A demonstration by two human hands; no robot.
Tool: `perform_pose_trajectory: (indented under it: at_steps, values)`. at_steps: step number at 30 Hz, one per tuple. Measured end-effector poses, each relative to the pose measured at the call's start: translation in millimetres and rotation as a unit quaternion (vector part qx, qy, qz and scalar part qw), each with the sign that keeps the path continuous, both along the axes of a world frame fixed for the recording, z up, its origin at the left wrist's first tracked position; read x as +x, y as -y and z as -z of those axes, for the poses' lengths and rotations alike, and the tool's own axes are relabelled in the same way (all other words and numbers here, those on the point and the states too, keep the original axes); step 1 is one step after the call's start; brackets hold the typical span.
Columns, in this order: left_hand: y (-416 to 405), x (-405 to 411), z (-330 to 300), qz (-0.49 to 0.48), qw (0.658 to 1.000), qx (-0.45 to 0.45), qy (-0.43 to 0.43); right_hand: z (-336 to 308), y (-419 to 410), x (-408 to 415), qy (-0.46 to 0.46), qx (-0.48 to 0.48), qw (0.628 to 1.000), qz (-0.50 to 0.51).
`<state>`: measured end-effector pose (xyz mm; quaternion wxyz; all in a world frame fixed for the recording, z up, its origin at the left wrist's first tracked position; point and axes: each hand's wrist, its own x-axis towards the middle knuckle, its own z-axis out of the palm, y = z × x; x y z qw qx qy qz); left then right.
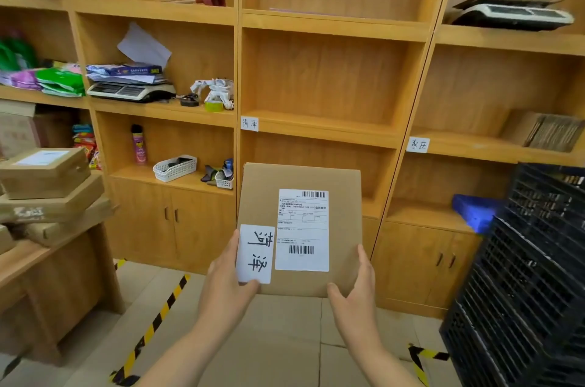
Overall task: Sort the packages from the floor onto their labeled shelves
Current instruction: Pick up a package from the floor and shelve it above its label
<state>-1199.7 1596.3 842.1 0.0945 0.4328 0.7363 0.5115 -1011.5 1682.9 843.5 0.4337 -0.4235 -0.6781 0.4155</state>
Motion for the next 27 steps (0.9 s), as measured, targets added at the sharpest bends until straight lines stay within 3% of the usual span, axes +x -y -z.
perform_pose_trajectory:
  at_steps: [13,27]
  values:
    - [-76.9,-161.7,-26.8,0.06,0.998,0.006,-0.02,-19.0,-59.7,-155.0,-0.005,0.014,0.998,0.067]
    - [-187.1,-276.5,-11.9,0.067,0.998,-0.005,-0.011,-7.4,-168.8,-267.6,-0.001,0.011,0.997,0.072]
